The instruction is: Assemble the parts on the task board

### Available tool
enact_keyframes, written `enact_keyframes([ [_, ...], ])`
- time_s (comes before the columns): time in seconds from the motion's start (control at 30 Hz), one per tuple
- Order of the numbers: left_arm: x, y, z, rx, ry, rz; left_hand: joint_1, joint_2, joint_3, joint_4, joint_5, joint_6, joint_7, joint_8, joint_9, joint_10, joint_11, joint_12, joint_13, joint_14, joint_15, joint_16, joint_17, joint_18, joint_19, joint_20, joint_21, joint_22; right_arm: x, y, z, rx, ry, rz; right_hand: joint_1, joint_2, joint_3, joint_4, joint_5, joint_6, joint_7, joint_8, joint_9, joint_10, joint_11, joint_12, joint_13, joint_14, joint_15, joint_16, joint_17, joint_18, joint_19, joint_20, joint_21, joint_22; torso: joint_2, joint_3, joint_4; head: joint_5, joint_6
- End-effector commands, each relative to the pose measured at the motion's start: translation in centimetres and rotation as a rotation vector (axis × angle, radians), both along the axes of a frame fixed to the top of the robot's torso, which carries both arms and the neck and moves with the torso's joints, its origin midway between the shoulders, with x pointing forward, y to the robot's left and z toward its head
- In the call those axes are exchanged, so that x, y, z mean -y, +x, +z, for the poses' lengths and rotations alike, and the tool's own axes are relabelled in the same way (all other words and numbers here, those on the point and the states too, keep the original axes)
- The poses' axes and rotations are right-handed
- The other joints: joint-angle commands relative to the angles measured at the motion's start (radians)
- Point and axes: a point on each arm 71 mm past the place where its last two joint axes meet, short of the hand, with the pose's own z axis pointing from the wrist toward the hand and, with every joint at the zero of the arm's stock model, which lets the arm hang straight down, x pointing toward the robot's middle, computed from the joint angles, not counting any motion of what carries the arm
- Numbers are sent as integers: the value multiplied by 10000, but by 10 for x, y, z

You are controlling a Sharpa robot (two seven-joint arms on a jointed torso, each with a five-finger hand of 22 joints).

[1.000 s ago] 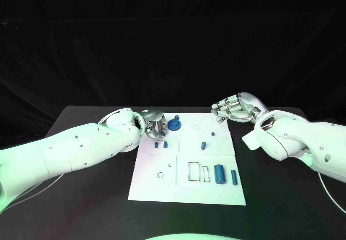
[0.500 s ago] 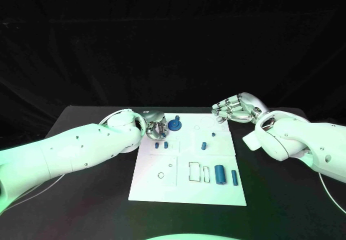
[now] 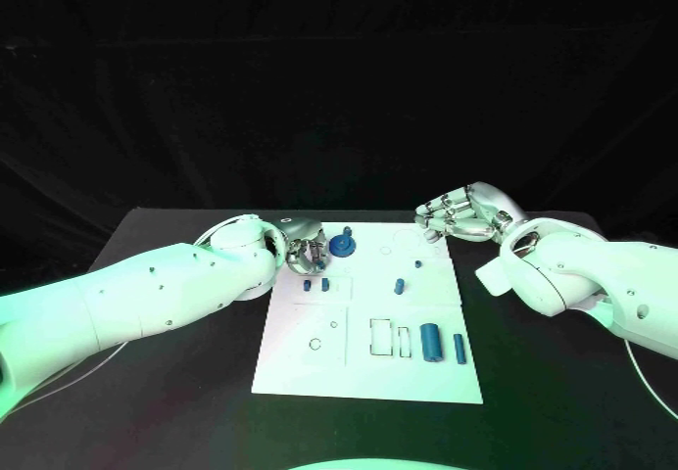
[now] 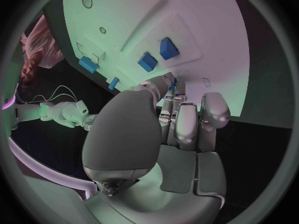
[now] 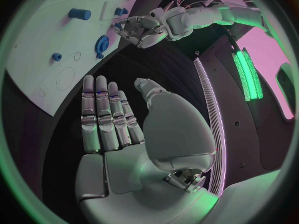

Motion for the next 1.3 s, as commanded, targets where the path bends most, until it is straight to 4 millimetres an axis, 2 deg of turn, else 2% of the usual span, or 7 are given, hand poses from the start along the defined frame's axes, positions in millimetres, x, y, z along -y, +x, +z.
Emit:
enact_keyframes([
  [0.03, 1, -1, -2, -239, 63, -20, -109, -41, -39, -15, -16, -102, -6, -73, -31, -51, 9, -82, -18, -17, 60, -26, -26, -62, -59, 22, -44, -24, -2, -1, 0, 5, -4, 170, -20, 40, -32, -31, 27, -61, -13, -15, 11, -61, -29, 46, -14, -66, 14, -11, -14, 47, -13, 21, -53, -17, -1, -1, -3, 5, -4],
  [0.5, 0, 0, -2, -192, 51, 59, -162, -105, -56, -30, 21, -305, 16, -215, -138, -185, 61, -250, -38, -73, 107, -85, -171, -35, -139, 67, -125, -127, -1, 0, -1, -16, -20, 143, -18, 44, -32, -36, 27, -66, -12, -15, 10, -68, -27, 49, -14, -69, 15, -12, -21, 46, -10, 21, -57, -31, -1, -5, 0, -2, -18],
  [0.73, -3, 1, -1, -105, 10, 158, -183, -211, 16, -52, 31, -1140, 58, -243, -446, -411, 126, -486, -84, -104, 167, -90, -258, -23, -173, 120, -169, -176, 0, 0, -2, -78, -107, 121, -4, 19, -46, -69, 19, -112, 13, -30, 3, -156, 4, 23, -26, -146, 45, -35, -56, 35, -41, 38, -91, -82, 1, -8, 4, -1, -13],
  [0.9, -8, 1, -1, -40, -16, 265, -184, -217, 24, -53, 31, -1182, 72, -239, -471, -427, 136, -505, -88, -104, 168, -87, -264, -23, -175, 124, -172, -180, 1, 1, -4, -162, -488, 287, 299, 61, 84, -319, -247, -74, 36, 11, 17, -421, 54, -83, -48, -265, 80, -22, -123, 35, -90, 60, -144, -180, -4, -7, -5, 11, -1],
  [1.07, -16, 1, 2, 157, -196, 409, -168, -232, 44, -66, 34, -1256, 85, -235, -514, -464, 149, -540, -96, -108, 177, -88, -282, -18, -187, 131, -186, -201, 3, 3, -5, 158, -1613, 730, 1132, 154, 553, -1005, -1253, 237, -151, 154, 53, -328, -113, -75, -41, 672, -274, 398, 43, 42, 653, -293, 417, 86, -12, -17, -3, 4, 21],
  [1.17, -26, -1, 8, 428, -466, 500, -145, -222, 76, -76, 44, -1224, 94, -203, -525, -429, 144, -532, -89, -104, 176, -78, -276, -17, -186, 133, -187, -203, 4, 5, -7, 591, -2890, 1083, 1279, 114, 577, -1301, -1357, 540, -324, 234, 66, 201, -351, 53, -6, 1789, -633, 970, 412, 25, 1386, -707, 1259, 677, -19, -10, 6, -4, 31],
  [1.3, -37, -2, 17, 688, -966, 677, -159, -228, 114, -65, 50, -1088, 97, -137, -540, -262, 112, -459, -47, -98, 155, -65, -284, -10, -191, 125, -195, -219, 4, 6, -8, 1325, -4564, 1438, 1219, 56, 545, -1443, -1339, 867, -483, 300, 85, 625, -607, 71, 43, 2851, -946, 1799, 1019, 40, 1994, -1026, 2150, 1354, -15, -6, 15, -38, 85],
])
